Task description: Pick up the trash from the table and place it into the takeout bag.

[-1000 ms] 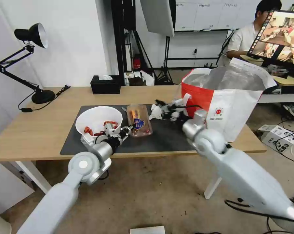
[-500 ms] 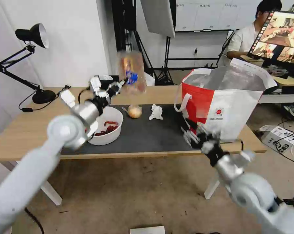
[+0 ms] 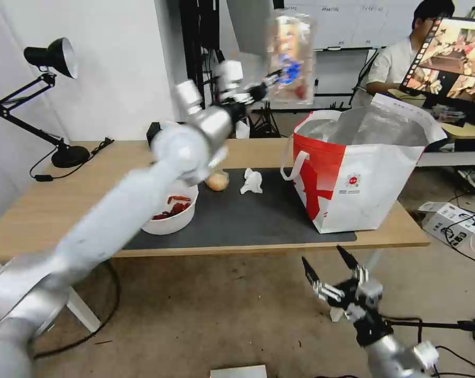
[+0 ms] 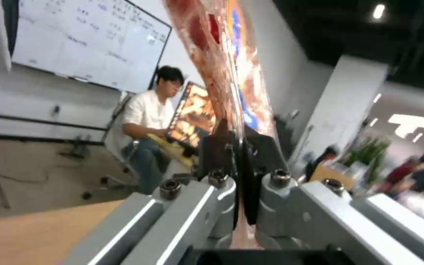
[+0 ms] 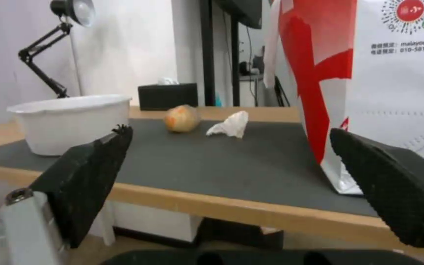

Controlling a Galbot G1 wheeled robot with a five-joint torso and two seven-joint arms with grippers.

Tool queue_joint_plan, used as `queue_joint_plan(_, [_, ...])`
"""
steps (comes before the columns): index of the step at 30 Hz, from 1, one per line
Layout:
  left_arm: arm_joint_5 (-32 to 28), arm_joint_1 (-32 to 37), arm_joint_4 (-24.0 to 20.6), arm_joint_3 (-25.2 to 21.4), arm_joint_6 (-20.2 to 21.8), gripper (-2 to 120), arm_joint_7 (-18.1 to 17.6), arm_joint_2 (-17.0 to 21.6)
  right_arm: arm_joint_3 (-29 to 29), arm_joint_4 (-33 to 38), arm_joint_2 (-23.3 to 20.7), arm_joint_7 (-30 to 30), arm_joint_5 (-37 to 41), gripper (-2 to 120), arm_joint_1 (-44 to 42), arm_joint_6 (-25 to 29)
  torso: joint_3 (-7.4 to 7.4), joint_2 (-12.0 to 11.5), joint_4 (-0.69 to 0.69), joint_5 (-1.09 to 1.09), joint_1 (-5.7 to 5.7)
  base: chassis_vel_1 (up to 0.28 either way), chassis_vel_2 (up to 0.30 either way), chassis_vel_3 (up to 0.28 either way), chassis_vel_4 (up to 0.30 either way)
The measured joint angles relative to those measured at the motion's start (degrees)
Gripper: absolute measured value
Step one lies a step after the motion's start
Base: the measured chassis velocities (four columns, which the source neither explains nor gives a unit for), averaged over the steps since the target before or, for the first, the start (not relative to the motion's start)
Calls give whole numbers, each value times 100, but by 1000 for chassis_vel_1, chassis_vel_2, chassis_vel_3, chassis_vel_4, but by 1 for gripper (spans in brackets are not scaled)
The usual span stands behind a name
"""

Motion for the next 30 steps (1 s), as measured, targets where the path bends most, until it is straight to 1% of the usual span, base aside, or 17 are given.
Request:
queue_joint_plan(1, [438, -126, 348, 282, -50, 0, -59, -318, -29, -2, 84, -8, -101, 100, -45, 14, 0, 0, 0, -1, 0, 0, 0, 0, 0])
queue_joint_plan(2, [438, -126, 348, 282, -50, 0, -59, -318, -29, -2, 84, -8, -101, 100, -45, 14, 0, 0, 0, -1, 0, 0, 0, 0, 0])
queue_joint_plan(4, [1061, -209, 838, 652, -139, 0, -71, -734, -100, -1, 187, -10, -245, 100, -71, 15, 0, 0, -2, -1, 1, 0, 0, 0, 0])
queue_joint_plan(5, [1061, -209, 838, 652, -139, 0, -71, -734, -100, -1, 187, -10, -245, 100, -71, 15, 0, 0, -2, -1, 1, 0, 0, 0, 0])
queue_joint_plan(6, [1395, -223, 1094, 826, -185, 0, -53, -917, -143, 0, 227, -10, -299, 100, -74, 15, 1, -1, -1, 0, 1, 0, 0, 0, 0])
queue_joint_plan(8, [1813, -222, 1374, 1011, -235, 0, 40, -1101, -186, 3, 264, -10, -348, 100, -74, 10, 1, -1, 0, -1, 1, 0, 0, 0, 0])
queue_joint_plan(11, [1996, -183, 1529, 1113, -243, 0, 155, -1216, -204, -7, 277, -10, -363, 100, -67, -2, 1, -1, 2, -3, 1, 0, 0, 0, 0])
queue_joint_plan(15, [2006, -149, 1570, 1139, -234, 0, 291, -1240, -206, -56, 275, -4, -363, 100, -45, -12, 1, 0, 1, -2, 1, 0, 0, 0, 0])
queue_joint_plan(17, [1902, -124, 1572, 1143, -172, 0, 582, -1179, -226, -128, 250, 3, -352, 100, 2, -31, 1, 0, 1, -3, 1, 0, 0, 0, 0])
queue_joint_plan(20, [1655, -117, 1494, 1137, -52, 1, 723, -1090, -268, -183, 222, 15, -334, 100, 73, -56, 1, 0, 3, -3, 1, 0, 0, 0, 0])
queue_joint_plan(21, [1595, -111, 1481, 1136, -32, 5, 740, -1073, -283, -200, 212, 22, -321, 100, 102, -71, 0, 0, 2, -3, 1, 0, 0, 0, 0])
queue_joint_plan(22, [1595, -111, 1481, 1136, -32, 5, 740, -1073, -283, -200, 212, 22, -321, 100, 102, -71, 0, 0, 2, -3, 1, 0, 0, 0, 0])
queue_joint_plan(24, [1459, -95, 1484, 1136, -10, 15, 751, -1051, -320, -222, 197, 35, -296, 100, 142, -137, 1, 0, 2, -3, 1, 0, 0, 0, 0])
queue_joint_plan(25, [1459, -95, 1484, 1136, -10, 15, 751, -1051, -320, -222, 197, 35, -296, 100, 142, -137, 1, 0, 2, -3, 1, 0, 0, 0, 0])
queue_joint_plan(27, [1320, -86, 1518, 1118, 5, 27, 749, -1056, -364, -253, 191, 40, -284, 100, 171, -175, 1, -1, 1, -3, 1, 0, 0, 0, 0])
queue_joint_plan(28, [1320, -86, 1518, 1118, 5, 27, 749, -1056, -364, -253, 191, 40, -284, 100, 171, -175, 1, -1, 1, -3, 1, 0, 0, 0, 0])
queue_joint_plan(30, [1277, -87, 1505, 1109, 10, 36, 740, -1032, -403, -299, 141, 43, -254, 100, 219, -221, 1, 0, 0, -3, 1, 0, 0, 0, 0])
